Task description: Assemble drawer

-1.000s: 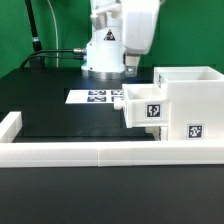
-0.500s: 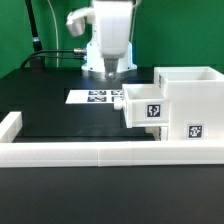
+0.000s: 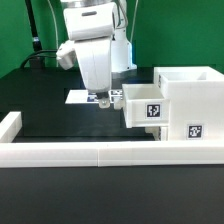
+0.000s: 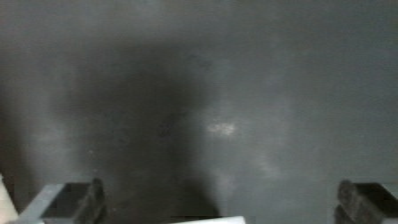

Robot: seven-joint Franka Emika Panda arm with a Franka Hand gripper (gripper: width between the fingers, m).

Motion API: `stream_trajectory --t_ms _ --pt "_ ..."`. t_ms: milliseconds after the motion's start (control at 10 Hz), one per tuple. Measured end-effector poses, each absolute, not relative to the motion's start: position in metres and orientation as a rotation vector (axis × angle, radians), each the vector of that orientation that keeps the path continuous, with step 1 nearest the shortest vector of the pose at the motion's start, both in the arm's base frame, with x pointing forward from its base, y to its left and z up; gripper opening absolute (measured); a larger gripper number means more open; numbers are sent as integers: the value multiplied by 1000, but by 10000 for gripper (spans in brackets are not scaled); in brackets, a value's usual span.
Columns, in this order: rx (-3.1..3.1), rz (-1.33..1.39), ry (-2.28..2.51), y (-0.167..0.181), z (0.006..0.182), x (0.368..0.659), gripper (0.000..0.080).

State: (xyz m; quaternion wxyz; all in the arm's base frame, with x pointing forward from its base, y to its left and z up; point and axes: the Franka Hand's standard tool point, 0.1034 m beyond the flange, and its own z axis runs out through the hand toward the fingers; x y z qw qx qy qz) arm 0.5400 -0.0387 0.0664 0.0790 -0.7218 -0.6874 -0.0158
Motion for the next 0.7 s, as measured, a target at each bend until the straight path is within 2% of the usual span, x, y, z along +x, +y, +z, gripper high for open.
stream_trajectory --t_ms 400,700 --pt "-2218 -41 -1988 -25 65 540 649" --pt "-2280 -33 -1896 0 63 541 649"
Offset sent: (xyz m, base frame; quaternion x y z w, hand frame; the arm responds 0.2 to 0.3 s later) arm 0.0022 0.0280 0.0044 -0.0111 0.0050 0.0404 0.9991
